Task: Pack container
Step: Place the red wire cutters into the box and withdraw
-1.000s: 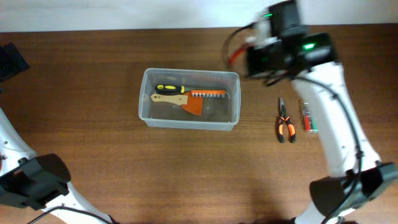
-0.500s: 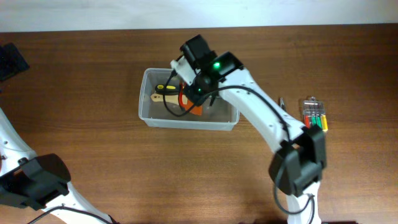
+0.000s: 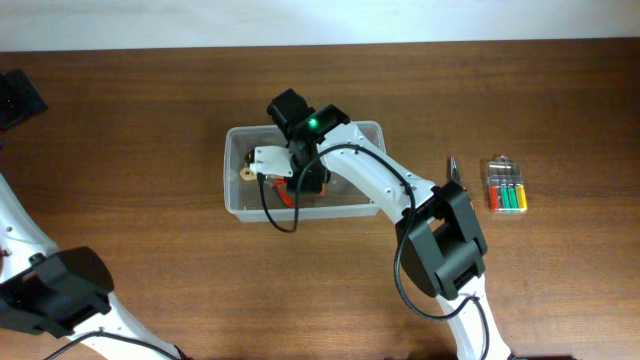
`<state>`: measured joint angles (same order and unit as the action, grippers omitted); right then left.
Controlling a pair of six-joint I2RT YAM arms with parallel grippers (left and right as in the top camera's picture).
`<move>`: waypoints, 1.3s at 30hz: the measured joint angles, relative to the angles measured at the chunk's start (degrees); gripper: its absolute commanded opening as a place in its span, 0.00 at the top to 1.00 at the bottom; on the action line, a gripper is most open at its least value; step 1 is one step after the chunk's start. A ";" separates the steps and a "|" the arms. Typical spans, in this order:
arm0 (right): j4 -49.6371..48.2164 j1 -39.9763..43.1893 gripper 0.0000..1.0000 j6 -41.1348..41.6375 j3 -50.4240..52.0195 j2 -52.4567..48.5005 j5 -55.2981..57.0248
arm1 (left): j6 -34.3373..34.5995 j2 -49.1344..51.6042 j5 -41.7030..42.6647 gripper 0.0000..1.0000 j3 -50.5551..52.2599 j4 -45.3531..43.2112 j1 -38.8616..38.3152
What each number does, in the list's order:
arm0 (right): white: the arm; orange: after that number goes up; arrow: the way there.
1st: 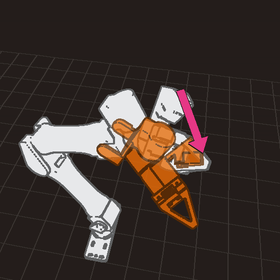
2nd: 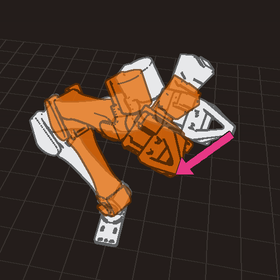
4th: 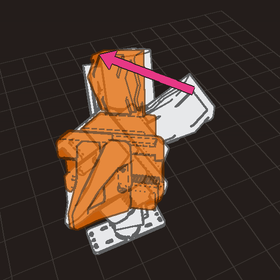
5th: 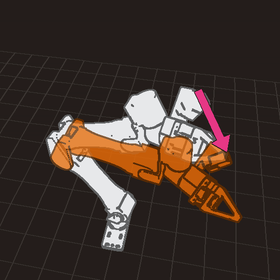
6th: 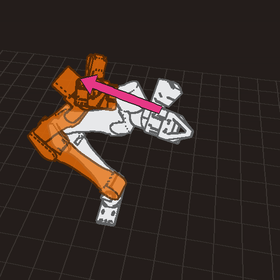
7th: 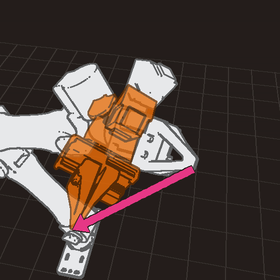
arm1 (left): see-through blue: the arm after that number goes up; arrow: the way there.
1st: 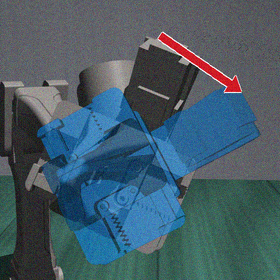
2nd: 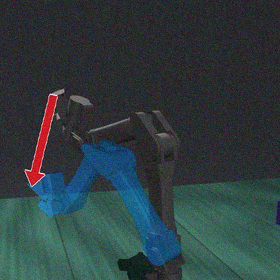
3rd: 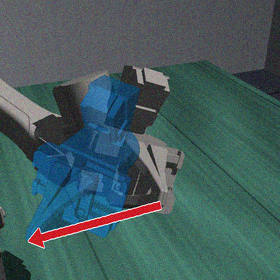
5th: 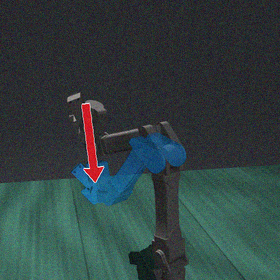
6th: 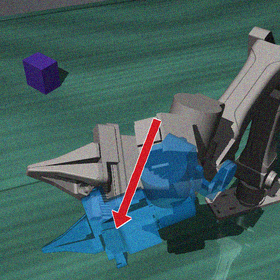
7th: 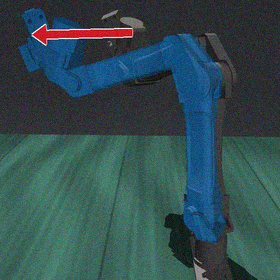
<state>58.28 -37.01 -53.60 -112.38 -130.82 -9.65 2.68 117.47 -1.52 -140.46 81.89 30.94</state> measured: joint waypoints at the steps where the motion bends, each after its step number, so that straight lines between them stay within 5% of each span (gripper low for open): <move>1: -0.42 -0.09 0.95 -1.14 0.00 -0.04 -0.44 | 0.00 0.00 0.00 0.01 0.00 0.00 0.00; 3: -1.70 -0.31 0.90 -2.89 0.00 -0.04 -1.09 | 0.00 0.00 0.00 0.01 0.00 0.00 0.00; 4: -2.34 -0.44 0.75 -3.43 0.00 -0.04 -1.29 | 0.00 0.00 0.00 0.01 0.00 0.00 0.00; 8: -4.70 -0.70 0.57 -2.75 -0.02 -0.04 -0.39 | 0.00 0.00 0.00 0.01 0.00 0.00 0.00; 10: -5.20 -0.68 0.41 0.46 -0.33 -0.04 2.60 | 0.00 0.00 0.00 0.01 0.00 0.00 0.00; 19: 7.52 3.26 0.30 17.00 -14.12 0.42 19.21 | 0.00 0.00 0.00 0.01 0.00 0.00 0.00; 24: 18.40 12.83 0.17 32.11 -24.41 4.50 22.93 | 0.00 0.00 0.02 0.01 0.00 0.00 0.00; 28: 25.07 24.74 0.17 43.54 -27.82 8.79 21.09 | 0.00 0.00 0.00 0.01 0.00 0.00 0.00; 34: 32.37 40.63 0.27 51.45 -24.09 9.40 12.57 | 0.00 0.00 0.00 0.01 0.00 0.00 0.00; 39: 32.57 44.06 0.30 53.37 -12.57 8.59 7.54 | 0.00 0.00 0.00 0.01 0.00 0.00 0.00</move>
<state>90.85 7.05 -0.23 -124.95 -122.23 -2.11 2.68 117.47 -1.52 -140.46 81.89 30.94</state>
